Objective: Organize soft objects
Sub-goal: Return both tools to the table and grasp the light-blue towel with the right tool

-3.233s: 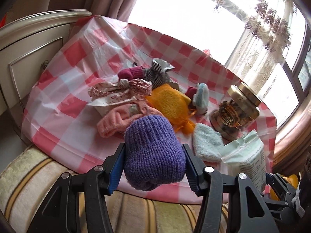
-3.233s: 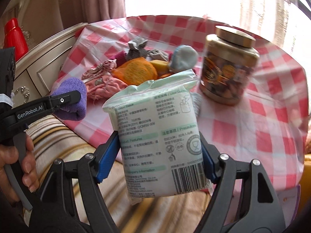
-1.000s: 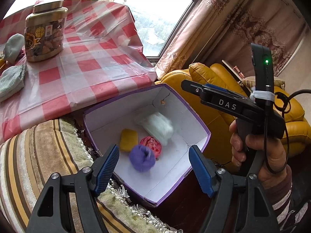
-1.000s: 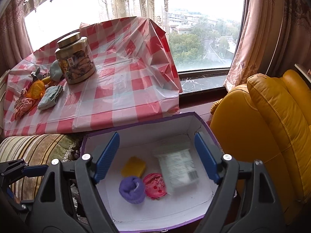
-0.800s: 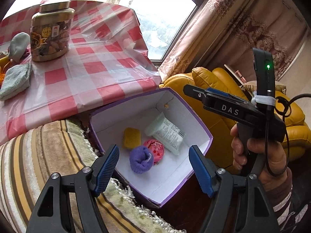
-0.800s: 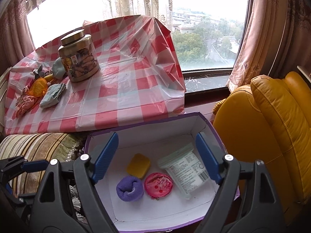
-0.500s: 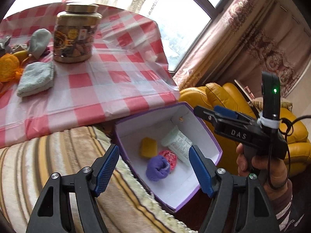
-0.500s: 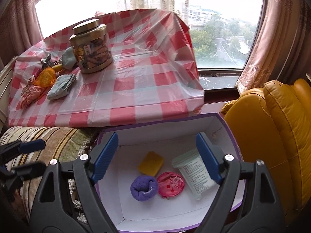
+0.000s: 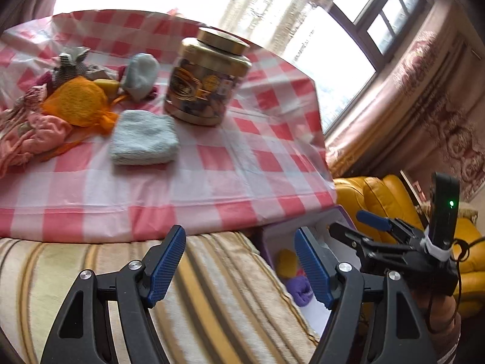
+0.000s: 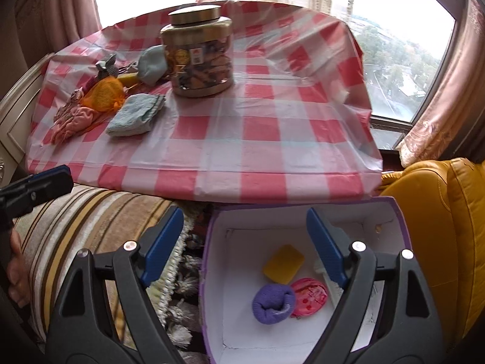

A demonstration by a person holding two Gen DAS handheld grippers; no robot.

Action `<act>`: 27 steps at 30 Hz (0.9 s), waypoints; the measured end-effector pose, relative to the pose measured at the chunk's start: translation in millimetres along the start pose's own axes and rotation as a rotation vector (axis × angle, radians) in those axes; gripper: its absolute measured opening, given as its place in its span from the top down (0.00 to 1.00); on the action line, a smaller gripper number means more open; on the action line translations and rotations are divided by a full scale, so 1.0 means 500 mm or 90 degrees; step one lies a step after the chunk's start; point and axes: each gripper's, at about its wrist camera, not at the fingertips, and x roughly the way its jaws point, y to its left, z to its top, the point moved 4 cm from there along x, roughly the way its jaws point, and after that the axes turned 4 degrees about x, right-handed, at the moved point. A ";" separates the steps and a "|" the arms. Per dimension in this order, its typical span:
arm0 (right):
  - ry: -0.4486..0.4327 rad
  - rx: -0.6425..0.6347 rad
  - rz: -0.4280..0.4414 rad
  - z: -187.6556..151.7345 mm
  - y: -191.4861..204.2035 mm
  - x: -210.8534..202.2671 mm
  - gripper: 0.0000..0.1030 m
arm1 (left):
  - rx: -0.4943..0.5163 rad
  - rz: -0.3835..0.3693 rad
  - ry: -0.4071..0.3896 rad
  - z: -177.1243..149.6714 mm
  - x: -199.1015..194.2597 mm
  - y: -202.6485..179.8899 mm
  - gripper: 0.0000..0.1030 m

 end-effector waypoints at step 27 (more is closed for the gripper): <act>0.007 -0.001 0.085 0.144 0.268 0.138 0.07 | -0.133 0.213 -0.094 0.160 -0.122 0.448 0.27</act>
